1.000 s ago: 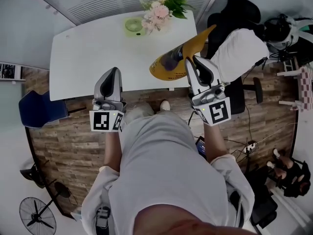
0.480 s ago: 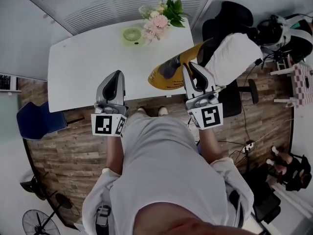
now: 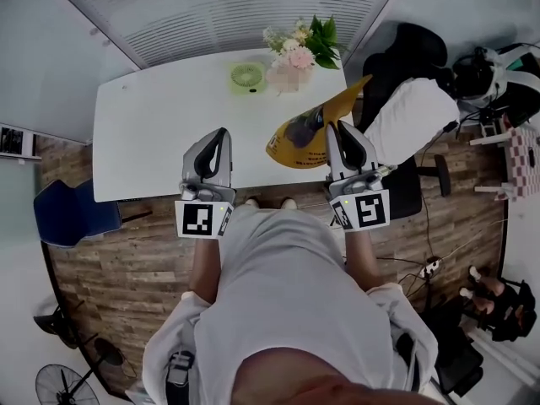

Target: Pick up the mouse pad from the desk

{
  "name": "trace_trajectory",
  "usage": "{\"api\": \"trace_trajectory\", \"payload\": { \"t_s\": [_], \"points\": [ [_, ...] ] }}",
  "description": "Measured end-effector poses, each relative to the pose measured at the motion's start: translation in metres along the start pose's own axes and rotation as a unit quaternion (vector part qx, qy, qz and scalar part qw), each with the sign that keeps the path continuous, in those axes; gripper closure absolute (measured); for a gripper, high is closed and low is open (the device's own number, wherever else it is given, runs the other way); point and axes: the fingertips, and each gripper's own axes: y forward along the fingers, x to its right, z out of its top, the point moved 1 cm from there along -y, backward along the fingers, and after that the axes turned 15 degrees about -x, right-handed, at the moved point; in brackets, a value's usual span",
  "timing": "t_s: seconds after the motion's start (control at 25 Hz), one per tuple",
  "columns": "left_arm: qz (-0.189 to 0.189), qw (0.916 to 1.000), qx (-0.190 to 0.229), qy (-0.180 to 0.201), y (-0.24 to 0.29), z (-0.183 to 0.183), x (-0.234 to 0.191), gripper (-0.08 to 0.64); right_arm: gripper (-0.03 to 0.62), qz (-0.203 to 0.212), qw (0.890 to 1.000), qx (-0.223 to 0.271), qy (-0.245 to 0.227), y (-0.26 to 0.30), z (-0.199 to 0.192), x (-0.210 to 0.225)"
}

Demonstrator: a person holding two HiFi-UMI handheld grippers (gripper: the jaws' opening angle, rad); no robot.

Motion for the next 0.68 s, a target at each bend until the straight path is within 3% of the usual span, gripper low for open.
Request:
{"api": "trace_trajectory", "payload": {
  "t_s": [0.68],
  "points": [
    [-0.003, 0.9999, -0.010, -0.010, 0.014, -0.005, -0.030, 0.566, 0.561, 0.001, 1.000, 0.004, -0.011, 0.024, 0.017, -0.003]
  ]
}}
